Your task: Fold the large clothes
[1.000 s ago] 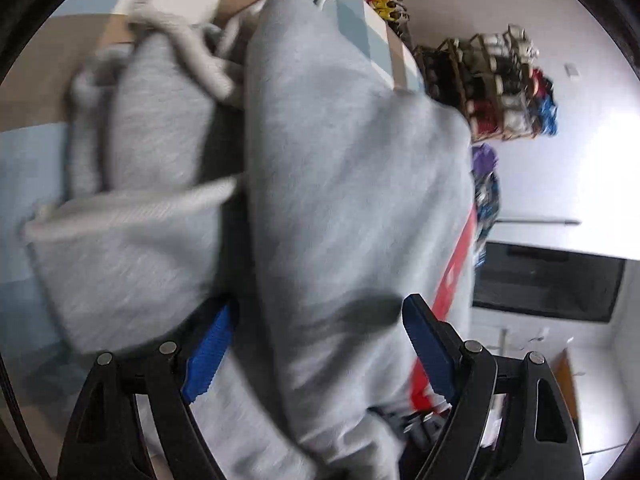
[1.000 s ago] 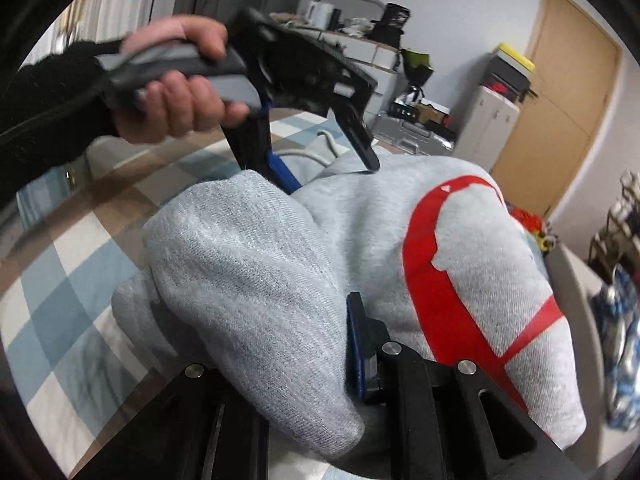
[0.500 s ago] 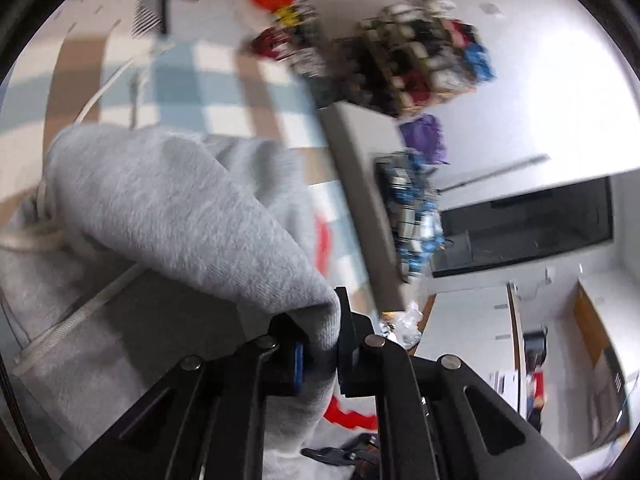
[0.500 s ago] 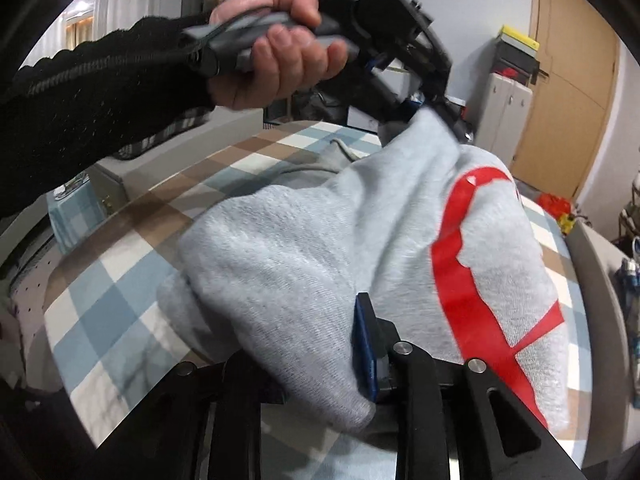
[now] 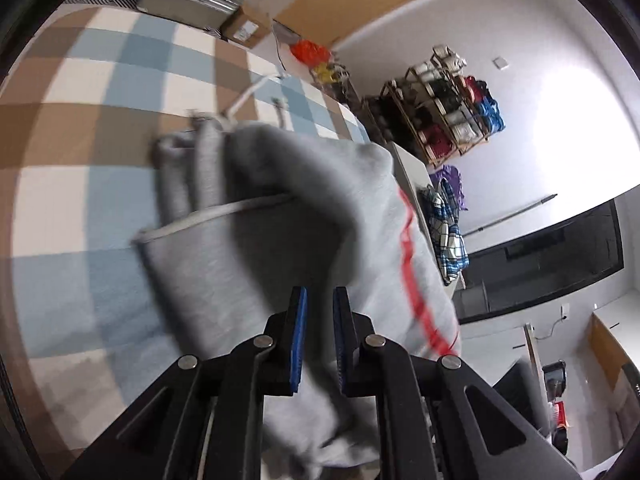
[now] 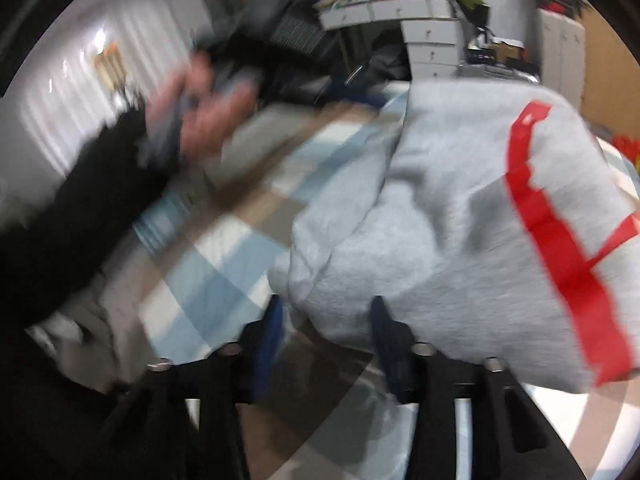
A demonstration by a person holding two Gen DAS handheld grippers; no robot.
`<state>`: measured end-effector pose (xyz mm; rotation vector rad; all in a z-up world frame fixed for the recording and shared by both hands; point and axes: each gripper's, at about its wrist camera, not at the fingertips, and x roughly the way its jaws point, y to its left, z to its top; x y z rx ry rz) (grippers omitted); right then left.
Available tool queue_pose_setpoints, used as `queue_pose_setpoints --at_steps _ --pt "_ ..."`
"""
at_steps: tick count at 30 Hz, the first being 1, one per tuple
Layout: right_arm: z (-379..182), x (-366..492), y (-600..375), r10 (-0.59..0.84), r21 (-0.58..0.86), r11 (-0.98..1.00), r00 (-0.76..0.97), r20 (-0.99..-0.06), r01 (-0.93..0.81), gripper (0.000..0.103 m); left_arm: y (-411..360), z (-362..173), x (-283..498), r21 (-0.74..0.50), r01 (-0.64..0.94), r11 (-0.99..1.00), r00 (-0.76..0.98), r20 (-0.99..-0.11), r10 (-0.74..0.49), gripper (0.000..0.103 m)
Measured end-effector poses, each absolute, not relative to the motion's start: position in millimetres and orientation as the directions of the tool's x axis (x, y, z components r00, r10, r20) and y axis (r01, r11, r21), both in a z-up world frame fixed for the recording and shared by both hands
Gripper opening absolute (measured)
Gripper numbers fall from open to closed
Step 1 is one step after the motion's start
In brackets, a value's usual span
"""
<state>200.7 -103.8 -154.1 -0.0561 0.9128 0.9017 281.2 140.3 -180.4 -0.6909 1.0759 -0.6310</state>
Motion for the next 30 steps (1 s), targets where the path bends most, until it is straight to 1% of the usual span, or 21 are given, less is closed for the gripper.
queue_pose_setpoints --at_steps 1,2,3,5,6,7,8,11,12,14,15,16,17,18,19,20,21,23,26,28,30 --pt "-145.7 204.5 -113.3 0.670 0.347 0.646 0.288 -0.684 -0.680 0.067 139.2 -185.9 279.8 -0.767 0.112 0.632 0.341 -0.568 -0.749 0.006" --pt "-131.5 211.4 -122.3 0.687 0.377 0.652 0.303 -0.660 -0.658 0.071 138.8 -191.2 280.3 -0.766 0.098 0.635 0.333 -0.576 -0.747 0.011" --pt "-121.3 217.0 -125.5 0.688 0.383 0.662 0.319 -0.652 -0.644 0.073 136.5 -196.4 278.8 -0.760 0.082 0.645 0.323 -0.592 -0.739 0.013" --pt "-92.9 236.3 -122.3 0.661 0.343 0.697 0.377 -0.649 -0.630 0.085 134.6 -209.4 278.4 -0.755 0.047 0.654 0.311 -0.611 -0.728 0.023" --pt "-79.7 249.2 -116.5 0.636 0.308 0.719 0.411 -0.653 -0.622 0.088 141.8 -209.3 272.9 -0.764 0.036 0.645 0.305 -0.606 -0.735 0.027" --pt "-71.9 260.0 -107.1 0.611 0.272 0.736 0.435 -0.662 -0.619 0.091 142.9 -214.4 272.7 -0.776 0.022 0.630 0.298 -0.597 -0.745 0.036" --pt "-63.7 276.5 -93.2 0.576 0.219 0.752 0.460 -0.676 -0.622 0.092 147.6 -216.8 268.0 -0.785 0.009 0.619 0.298 -0.589 -0.751 0.044" --pt "-67.3 329.6 -41.0 0.482 0.109 0.767 0.455 -0.749 -0.633 0.092 150.3 -223.1 265.4 -0.814 -0.009 0.581 0.307 -0.555 -0.773 0.048" --pt "-78.9 356.7 -16.3 0.428 0.082 0.774 0.423 -0.799 -0.628 0.092 152.7 -220.9 261.1 -0.798 -0.051 0.600 0.301 -0.585 -0.753 0.048" --pt "-105.8 393.0 8.7 0.306 0.016 0.793 0.376 -0.875 -0.609 0.088 153.4 -218.7 261.5 -0.810 -0.050 0.584 0.313 -0.568 -0.761 0.048" --pt "-127.9 414.3 26.5 0.194 -0.064 0.804 0.364 -0.911 -0.591 0.084 155.9 -215.1 259.6 -0.818 -0.043 0.574 0.314 -0.557 -0.769 0.048" --pt "-139.2 424.8 31.4 0.123 -0.126 0.803 0.370 -0.921 -0.582 0.054 158.6 -211.1 257.6 -0.825 -0.037 0.564 0.320 -0.544 -0.776 0.048" --pt "-150.8 434.7 35.4 0.050 -0.190 0.800 0.380 -0.924 -0.568 0.019 163.3 -206.0 251.8 -0.826 -0.037 0.562 0.322 -0.542 -0.776 0.048" --pt "-160.5 443.0 38.5 -0.008 -0.241 0.796 0.388 -0.921 -0.556 0.012 163.0 -202.8 252.3 -0.831 -0.025 0.556 0.319 -0.533 -0.783 0.047" --pt "-161.2 443.3 32.2 -0.004 -0.245 0.795 0.400 -0.916 -0.554 0.012 160.1 -198.4 253.7 -0.835 -0.004 0.551 0.313 -0.524 -0.792 0.031" --pt "-158.6 441.4 23.5 0.013 -0.239 0.798 0.412 -0.911 -0.553 0.011 156.1 -193.1 254.8 -0.828 0.024 0.560 0.301 -0.528 -0.794 0.009" --pt "-152.4 437.9 12.9 0.037 -0.228 0.805 0.430 -0.902 -0.548 0.011 149.2 -186.5 258.5 -0.815 0.058 0.577 0.287 -0.540 -0.791 0.006" --pt "-135.5 431.2 -4.5 0.101 -0.202 0.826 0.490 -0.866 -0.526 0.010 138.8 -176.9 265.4 -0.798 0.094 0.595 0.270 -0.555 -0.787 0.006" --pt "-101.6 422.2 -43.8 0.238 -0.078 0.872 0.558 -0.795 -0.484 0.010 124.8 -170.9 282.4 -0.773 0.121 0.623 0.255 -0.582 -0.772 0.006" --pt "-82.2 415.7 -58.9 0.293 -0.023 0.880 0.581 -0.759 -0.474 0.010 113.6 -172.3 297.9 -0.738 0.114 0.665 0.228 -0.632 -0.741 0.006" --pt "-64.4 404.1 -69.2 0.332 -0.009 0.872 0.603 -0.725 -0.490 0.010 109.3 -172.2 309.6 -0.720 0.100 0.687 0.200 -0.662 -0.723 0.006"
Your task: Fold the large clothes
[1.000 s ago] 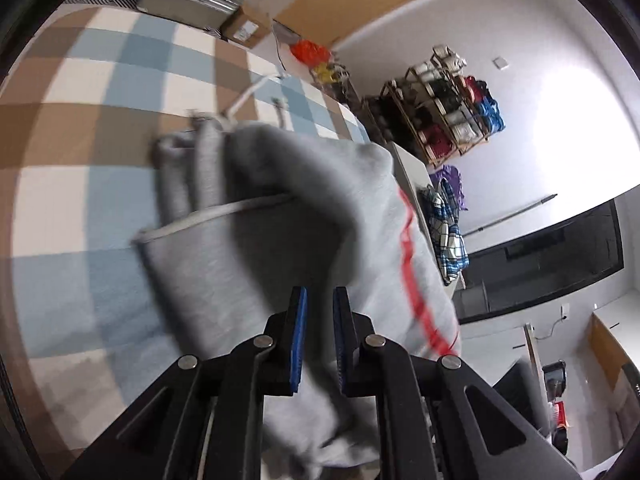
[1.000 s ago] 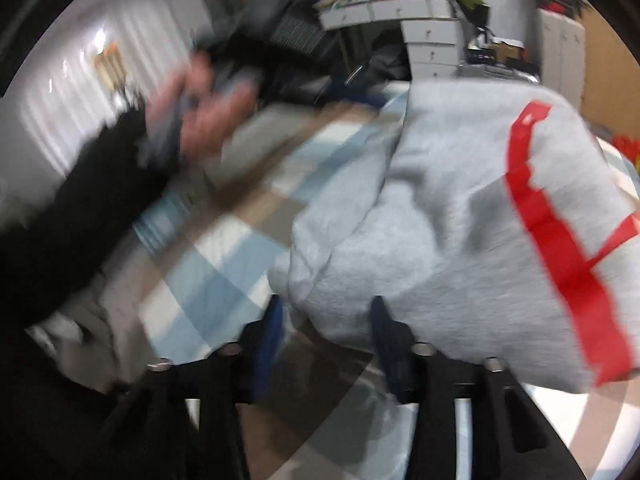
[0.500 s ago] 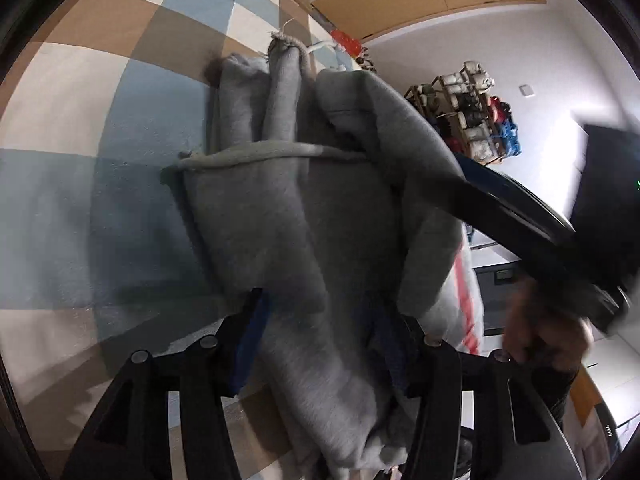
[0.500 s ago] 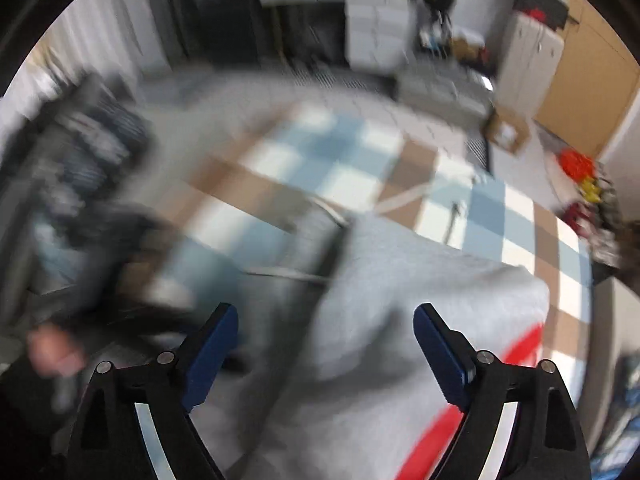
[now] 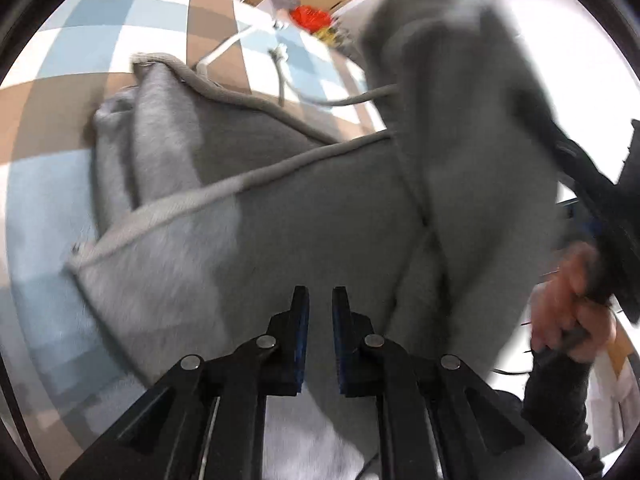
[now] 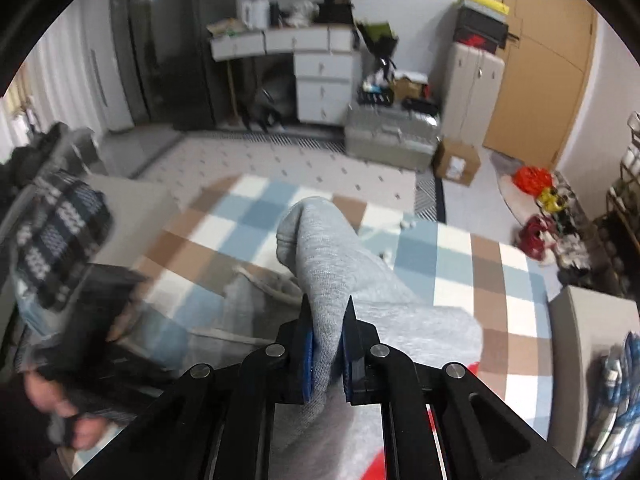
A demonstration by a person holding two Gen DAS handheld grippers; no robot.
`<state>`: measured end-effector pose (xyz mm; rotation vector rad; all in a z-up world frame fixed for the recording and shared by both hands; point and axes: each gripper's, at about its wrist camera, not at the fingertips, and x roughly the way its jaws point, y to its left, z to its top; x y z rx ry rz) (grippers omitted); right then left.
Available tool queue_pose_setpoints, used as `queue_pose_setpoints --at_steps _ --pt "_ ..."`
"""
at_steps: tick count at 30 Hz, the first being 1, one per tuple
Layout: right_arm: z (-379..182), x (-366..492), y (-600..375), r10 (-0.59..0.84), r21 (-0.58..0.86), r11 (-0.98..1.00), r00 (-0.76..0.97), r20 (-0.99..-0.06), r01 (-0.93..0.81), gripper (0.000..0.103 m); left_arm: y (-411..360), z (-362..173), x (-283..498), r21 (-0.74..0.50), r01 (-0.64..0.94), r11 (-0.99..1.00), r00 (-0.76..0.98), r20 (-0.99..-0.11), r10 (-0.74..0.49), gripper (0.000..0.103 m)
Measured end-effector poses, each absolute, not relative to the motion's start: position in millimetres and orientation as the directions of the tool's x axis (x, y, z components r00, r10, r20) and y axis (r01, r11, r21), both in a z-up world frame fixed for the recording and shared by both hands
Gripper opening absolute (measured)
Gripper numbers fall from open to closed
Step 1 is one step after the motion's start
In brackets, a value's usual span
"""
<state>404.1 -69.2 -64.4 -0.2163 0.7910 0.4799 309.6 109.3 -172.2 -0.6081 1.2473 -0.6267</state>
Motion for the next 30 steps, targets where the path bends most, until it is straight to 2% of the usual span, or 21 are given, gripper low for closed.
queue_pose_setpoints --at_steps 3,4,5,7,9,14,17,19,21,22,23,24,25,30 --pt "-52.8 397.1 -84.3 0.371 0.040 0.874 0.611 -0.699 -0.485 0.010 123.3 -152.6 312.0 -0.733 0.094 0.674 0.217 -0.646 -0.732 0.010" --pt "-52.3 397.1 -87.9 0.380 0.055 0.874 0.607 -0.698 -0.483 0.010 131.5 -146.1 308.4 -0.721 0.087 0.687 0.231 -0.657 -0.718 0.024" --pt "-51.4 397.4 -89.6 0.388 0.066 0.873 0.606 -0.694 -0.483 0.010 143.9 -138.3 300.4 -0.698 0.072 0.712 0.257 -0.677 -0.690 0.055" --pt "-51.5 396.4 -97.0 0.404 0.083 0.871 0.609 -0.683 -0.485 0.010 166.4 -127.7 286.6 -0.670 0.032 0.741 0.341 -0.690 -0.639 0.086" --pt "-50.9 395.6 -101.7 0.420 0.095 0.867 0.615 -0.667 -0.489 0.010 185.2 -127.0 271.1 -0.657 -0.004 0.754 0.367 -0.702 -0.610 0.086" --pt "-53.6 395.5 -106.0 0.454 0.128 0.855 0.606 -0.653 -0.503 0.010 184.5 -156.1 281.7 -0.694 -0.097 0.713 0.298 -0.704 -0.644 0.086" --pt "-54.3 395.4 -108.1 0.467 0.145 0.851 0.602 -0.648 -0.505 0.010 179.6 -166.5 289.6 -0.749 -0.121 0.651 0.305 -0.652 -0.694 0.088" --pt "-53.6 392.7 -110.6 0.470 0.146 0.849 0.602 -0.645 -0.507 0.010 176.7 -169.9 293.8 -0.787 -0.131 0.603 0.286 -0.613 -0.737 0.087" --pt "-51.3 390.1 -116.3 0.472 0.148 0.850 0.608 -0.638 -0.505 0.010 178.0 -166.8 295.7 -0.789 -0.127 0.601 0.307 -0.607 -0.733 0.062" --pt "-50.7 389.9 -118.7 0.473 0.152 0.851 0.609 -0.637 -0.503 0.010 176.1 -164.0 297.8 -0.777 -0.099 0.621 0.294 -0.619 -0.728 0.032" --pt "-49.8 390.1 -122.5 0.476 0.159 0.852 0.608 -0.635 -0.500 0.010 174.9 -157.3 297.8 -0.749 -0.070 0.659 0.296 -0.646 -0.703 0.013" --pt "-49.2 390.4 -125.6 0.477 0.163 0.852 0.611 -0.632 -0.497 0.010 172.1 -151.6 289.3 -0.741 -0.054 0.670 0.304 -0.651 -0.695 0.013" --pt "-48.7 390.0 -127.8 0.477 0.165 0.854 0.614 -0.629 -0.494 0.010 172.7 -145.6 287.8 -0.733 -0.049 0.679 0.315 -0.656 -0.686 0.004" --pt "-51.4 391.9 -133.0 0.485 0.180 0.852 0.614 -0.622 -0.491 0.010 157.2 -122.8 283.6 -0.561 -0.017 0.828 0.315 -0.789 -0.528 0.002"
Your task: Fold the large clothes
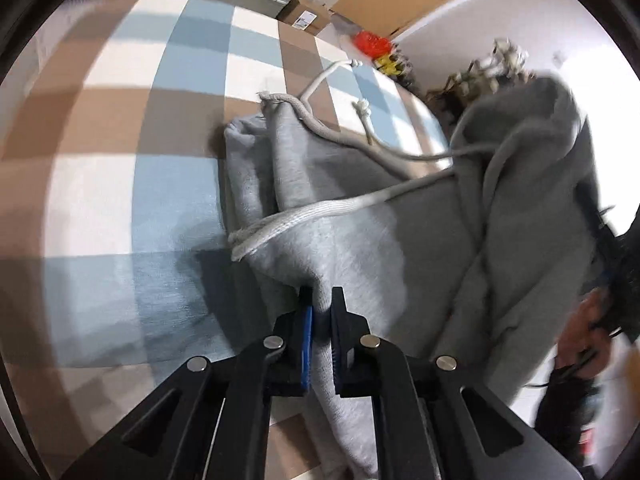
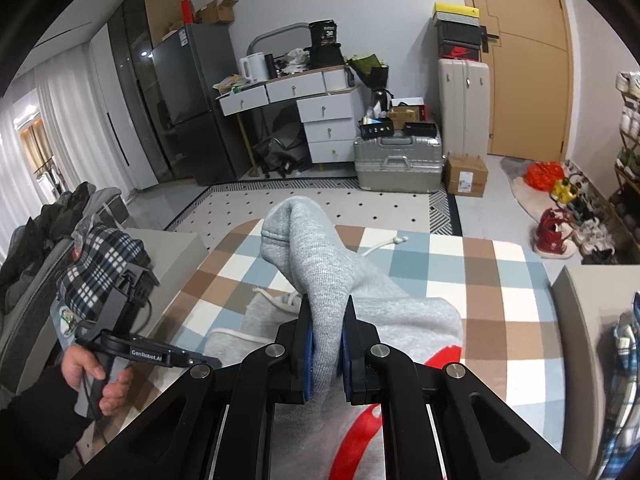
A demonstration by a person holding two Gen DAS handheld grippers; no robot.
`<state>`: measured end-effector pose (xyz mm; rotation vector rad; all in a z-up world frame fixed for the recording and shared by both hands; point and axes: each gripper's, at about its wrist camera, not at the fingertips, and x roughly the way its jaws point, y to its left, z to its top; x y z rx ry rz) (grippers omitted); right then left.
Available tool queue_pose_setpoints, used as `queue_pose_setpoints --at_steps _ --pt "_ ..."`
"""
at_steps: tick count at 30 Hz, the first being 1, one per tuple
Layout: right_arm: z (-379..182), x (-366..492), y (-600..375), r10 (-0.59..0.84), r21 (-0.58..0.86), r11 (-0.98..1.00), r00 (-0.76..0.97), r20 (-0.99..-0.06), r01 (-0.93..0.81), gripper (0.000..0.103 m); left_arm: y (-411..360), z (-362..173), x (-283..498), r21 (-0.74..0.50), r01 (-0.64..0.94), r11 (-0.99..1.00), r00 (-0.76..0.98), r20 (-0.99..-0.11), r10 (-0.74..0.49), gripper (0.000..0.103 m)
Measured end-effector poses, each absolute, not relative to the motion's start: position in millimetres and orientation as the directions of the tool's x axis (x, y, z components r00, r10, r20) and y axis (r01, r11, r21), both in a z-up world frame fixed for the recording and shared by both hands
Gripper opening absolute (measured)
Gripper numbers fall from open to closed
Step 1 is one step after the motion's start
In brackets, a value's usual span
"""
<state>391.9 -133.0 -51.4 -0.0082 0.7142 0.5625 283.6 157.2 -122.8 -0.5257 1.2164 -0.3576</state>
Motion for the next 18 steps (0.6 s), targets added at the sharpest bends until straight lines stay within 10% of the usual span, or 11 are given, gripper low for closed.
queue_pose_setpoints --at_steps 18 --pt "-29.4 386.9 -119.8 0.562 0.268 0.818 0.609 -0.560 -0.508 0.010 103.6 -73.8 358.0 -0.581 0.310 0.753 0.355 -0.664 -0.658 0.001"
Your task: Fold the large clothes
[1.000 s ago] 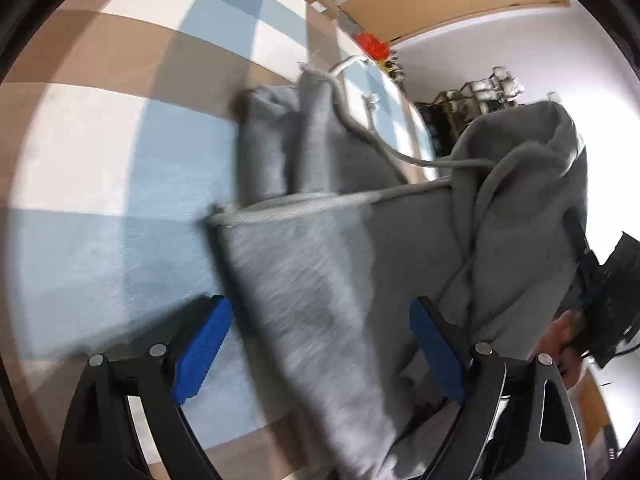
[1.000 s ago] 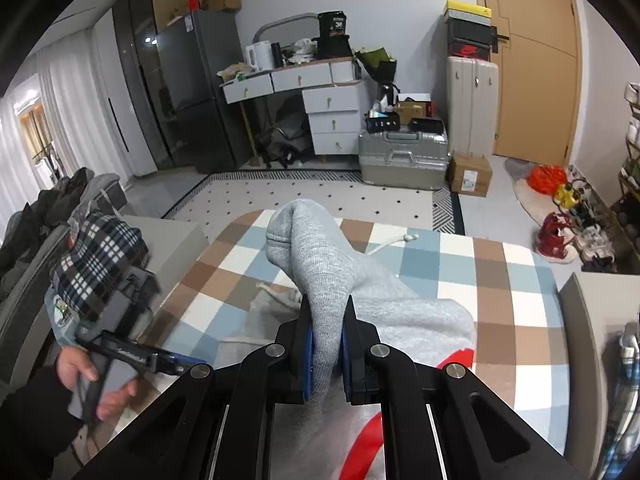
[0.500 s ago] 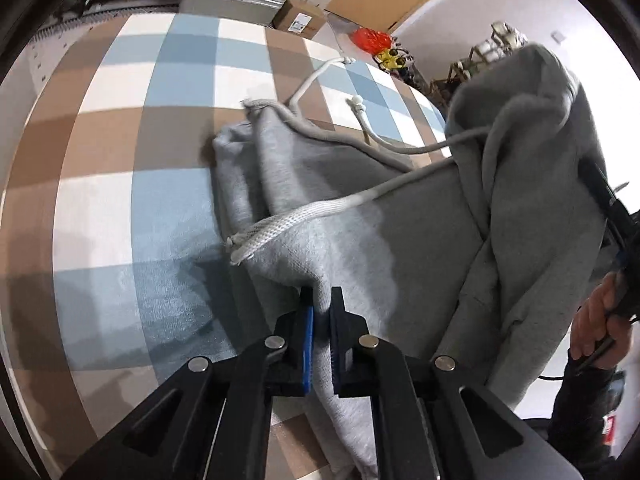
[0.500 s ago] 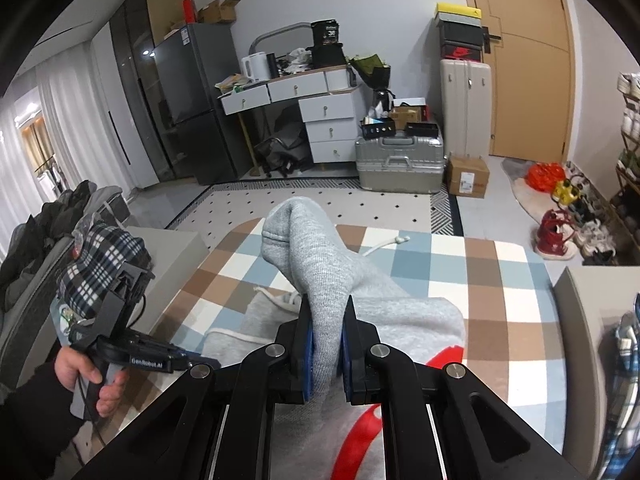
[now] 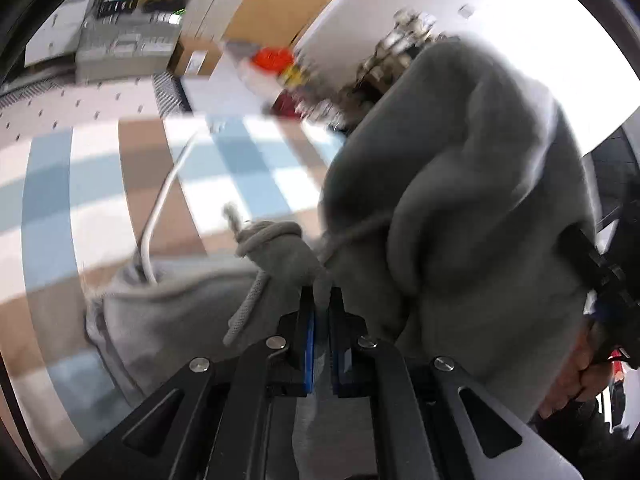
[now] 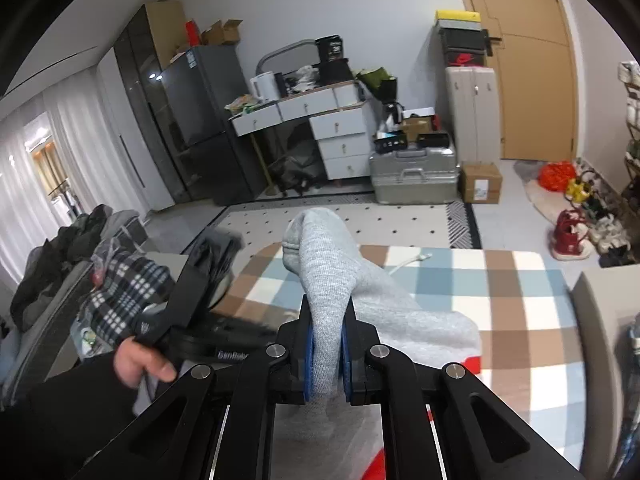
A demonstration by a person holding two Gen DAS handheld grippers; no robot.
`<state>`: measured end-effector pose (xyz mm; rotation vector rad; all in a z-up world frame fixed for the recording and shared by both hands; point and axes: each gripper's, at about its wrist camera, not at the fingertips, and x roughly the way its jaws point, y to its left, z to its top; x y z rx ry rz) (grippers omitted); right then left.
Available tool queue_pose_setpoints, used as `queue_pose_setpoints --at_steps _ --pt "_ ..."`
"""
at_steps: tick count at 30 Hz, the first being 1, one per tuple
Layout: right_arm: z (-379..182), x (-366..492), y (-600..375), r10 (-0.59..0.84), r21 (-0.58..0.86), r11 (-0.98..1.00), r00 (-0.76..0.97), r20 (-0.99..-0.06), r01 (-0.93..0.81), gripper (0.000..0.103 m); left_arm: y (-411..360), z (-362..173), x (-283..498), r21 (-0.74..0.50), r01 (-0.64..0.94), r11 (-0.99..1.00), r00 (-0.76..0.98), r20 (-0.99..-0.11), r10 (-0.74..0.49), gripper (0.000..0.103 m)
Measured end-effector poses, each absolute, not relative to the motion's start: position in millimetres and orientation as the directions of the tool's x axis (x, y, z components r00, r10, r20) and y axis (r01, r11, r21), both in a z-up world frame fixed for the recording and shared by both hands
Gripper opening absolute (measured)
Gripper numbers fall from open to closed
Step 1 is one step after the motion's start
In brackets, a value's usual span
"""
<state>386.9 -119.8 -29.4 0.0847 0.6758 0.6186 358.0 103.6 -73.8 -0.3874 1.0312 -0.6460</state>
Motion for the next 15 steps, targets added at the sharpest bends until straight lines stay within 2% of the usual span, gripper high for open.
queue_pose_setpoints --at_steps 2,5,6,8,9,10,11,12,15 --pt "-30.2 388.6 -112.4 0.576 0.286 0.809 0.593 -0.563 -0.514 0.010 114.0 -93.2 359.1 -0.597 0.251 0.762 0.315 -0.694 -0.648 0.001" --pt "-44.5 394.3 -83.5 0.580 0.296 0.800 0.547 -0.604 -0.522 0.010 139.3 -139.9 349.7 -0.500 0.104 0.860 0.265 -0.820 -0.508 0.003" --pt "-52.3 396.1 -72.2 0.578 0.294 0.797 0.524 -0.625 -0.528 0.010 147.7 -148.0 345.3 -0.528 0.068 0.847 0.243 -0.814 -0.527 0.007" --pt "-74.3 400.2 -42.8 0.569 0.285 0.788 0.469 -0.675 -0.546 0.010 173.9 -154.8 327.4 -0.610 -0.004 0.792 0.258 -0.766 -0.589 0.027" --pt "-86.5 402.3 -26.8 0.559 0.274 0.784 0.440 -0.703 -0.557 0.010 183.9 -152.2 318.7 -0.633 -0.018 0.774 0.283 -0.746 -0.603 0.029" --pt "-100.2 405.4 -11.8 0.544 0.268 0.784 0.412 -0.731 -0.560 0.010 193.8 -148.2 309.1 -0.637 -0.030 0.771 0.311 -0.739 -0.598 0.044" --pt "-112.6 409.5 -1.3 0.533 0.277 0.787 0.381 -0.756 -0.551 0.010 204.9 -143.3 298.2 -0.633 -0.046 0.773 0.342 -0.737 -0.583 0.065" --pt "-122.3 413.4 4.8 0.525 0.291 0.792 0.356 -0.773 -0.536 0.010 212.6 -140.9 291.0 -0.638 -0.063 0.767 0.370 -0.729 -0.576 0.071" --pt "-146.3 435.3 11.9 0.525 0.381 0.820 0.299 -0.796 -0.427 0.011 229.4 -136.2 266.2 -0.697 -0.079 0.713 0.420 -0.672 -0.610 0.071"
